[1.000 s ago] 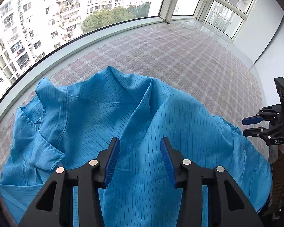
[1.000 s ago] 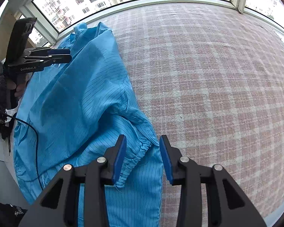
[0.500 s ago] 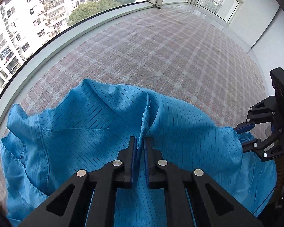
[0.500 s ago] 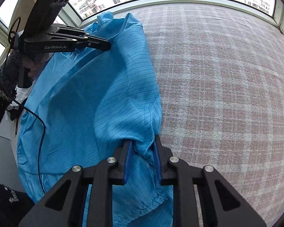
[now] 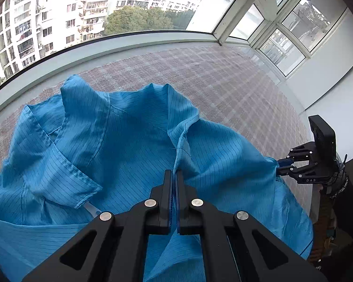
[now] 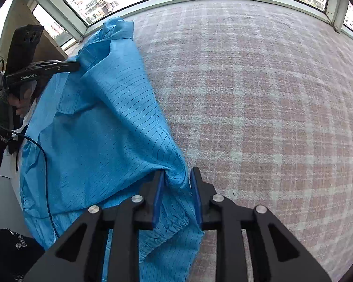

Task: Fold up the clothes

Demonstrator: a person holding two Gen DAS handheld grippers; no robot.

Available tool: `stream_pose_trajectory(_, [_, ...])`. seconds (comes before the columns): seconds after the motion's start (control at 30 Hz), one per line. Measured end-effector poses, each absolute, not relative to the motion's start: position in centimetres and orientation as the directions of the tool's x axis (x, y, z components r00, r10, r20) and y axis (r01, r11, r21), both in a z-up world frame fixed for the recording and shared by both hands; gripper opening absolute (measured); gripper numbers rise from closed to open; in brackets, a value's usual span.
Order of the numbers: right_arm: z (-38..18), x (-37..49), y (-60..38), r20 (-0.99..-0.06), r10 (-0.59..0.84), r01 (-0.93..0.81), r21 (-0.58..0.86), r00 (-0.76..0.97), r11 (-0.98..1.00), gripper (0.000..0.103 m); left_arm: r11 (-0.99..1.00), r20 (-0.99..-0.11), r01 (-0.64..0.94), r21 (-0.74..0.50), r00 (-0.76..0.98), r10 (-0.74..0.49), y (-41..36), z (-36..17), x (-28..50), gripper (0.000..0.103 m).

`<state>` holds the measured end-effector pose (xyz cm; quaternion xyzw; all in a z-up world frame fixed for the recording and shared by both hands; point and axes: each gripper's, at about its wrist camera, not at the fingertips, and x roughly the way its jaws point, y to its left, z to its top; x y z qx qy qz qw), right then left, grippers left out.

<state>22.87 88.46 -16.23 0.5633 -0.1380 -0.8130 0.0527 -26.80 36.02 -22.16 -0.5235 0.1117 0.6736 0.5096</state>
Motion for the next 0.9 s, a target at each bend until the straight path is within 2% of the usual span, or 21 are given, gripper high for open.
stream_pose_trajectory(0.03, [-15.0, 22.3, 88.4, -0.892, -0.241, -0.059, 0.284, -0.382, -0.957, 0.031, -0.459, -0.815, -0.797, -0.391, 0.069, 0.575, 35.8, -22.4, -26.7, 0.001])
stream_pose_trajectory(0.17, [-12.0, 19.4, 86.5, -0.884, -0.237, 0.009, 0.255, -0.403, -0.967, 0.032, -0.465, -0.758, -0.763, -0.45, 0.051, 0.65, 33.4, -21.6, -26.2, 0.001])
stream_pose_trajectory(0.23, [-11.9, 18.2, 84.9, -0.917, -0.203, 0.054, 0.196, -0.344, -0.979, 0.032, -0.48, -0.747, -0.745, -0.464, 0.037, 0.664, 31.7, -21.4, -25.9, 0.001])
stream_pose_trajectory(0.33, [-14.1, 18.4, 83.8, -0.976, -0.073, 0.117, 0.05, -0.205, -0.992, 0.031, -0.509, -0.774, -0.738, -0.443, 0.029, 0.632, 29.6, -22.1, -25.7, 0.001])
stream_pose_trajectory(0.43, [-16.7, 20.0, 84.0, -0.993, -0.069, 0.133, 0.056, -0.092, -0.989, 0.031, -0.551, -0.832, -0.744, -0.378, 0.013, 0.554, 28.7, -23.4, -25.9, 0.003])
stream_pose_trajectory(0.5, [-18.3, 21.3, 83.8, -0.999, -0.037, 0.149, 0.032, -0.034, -0.988, 0.031, -0.575, -0.867, -0.747, -0.333, 0.002, 0.499, 28.1, -24.3, -26.1, 0.009])
stream_pose_trajectory(0.6, [-18.7, 23.0, 84.6, -0.997, -0.073, 0.108, 0.072, -0.005, -0.992, 0.031, -0.555, -0.871, -0.795, -0.243, -0.073, 0.486, 29.6, -22.4, -26.4, 0.012])
stream_pose_trajectory(0.73, [-15.2, 23.0, 85.4, -0.985, -0.104, 0.082, 0.094, -0.137, -0.992, 0.032, -0.472, -0.859, -0.874, -0.115, -0.151, 0.489, 34.0, -19.2, -26.6, 0.025])
stream_pose_trajectory(0.77, [-14.3, 22.9, 85.6, -0.979, -0.111, 0.078, 0.098, -0.174, -0.992, 0.032, -0.451, -0.858, -0.887, -0.097, -0.155, 0.489, 35.0, -18.6, -26.7, 0.025])
stream_pose_trajectory(0.8, [-13.3, 22.8, 85.8, -0.971, -0.116, 0.073, 0.103, -0.211, -0.992, 0.035, -0.435, -0.856, -0.896, -0.087, -0.156, 0.493, 35.8, -18.2, -26.7, 0.025])
stream_pose_trajectory(0.87, [-11.4, 22.7, 86.2, -0.951, -0.127, 0.064, 0.113, -0.283, -0.992, 0.05, -0.405, -0.851, -0.91, -0.086, -0.144, 0.505, 36.9, -17.5, -26.7, 0.026])
stream_pose_trajectory(0.9, [-11.0, 21.7, 85.8, -0.936, -0.133, 0.076, 0.114, -0.325, -0.991, 0.064, -0.39, -0.855, -0.918, -0.073, -0.144, 0.498, 37.9, -17.6, -26.6, 0.026])
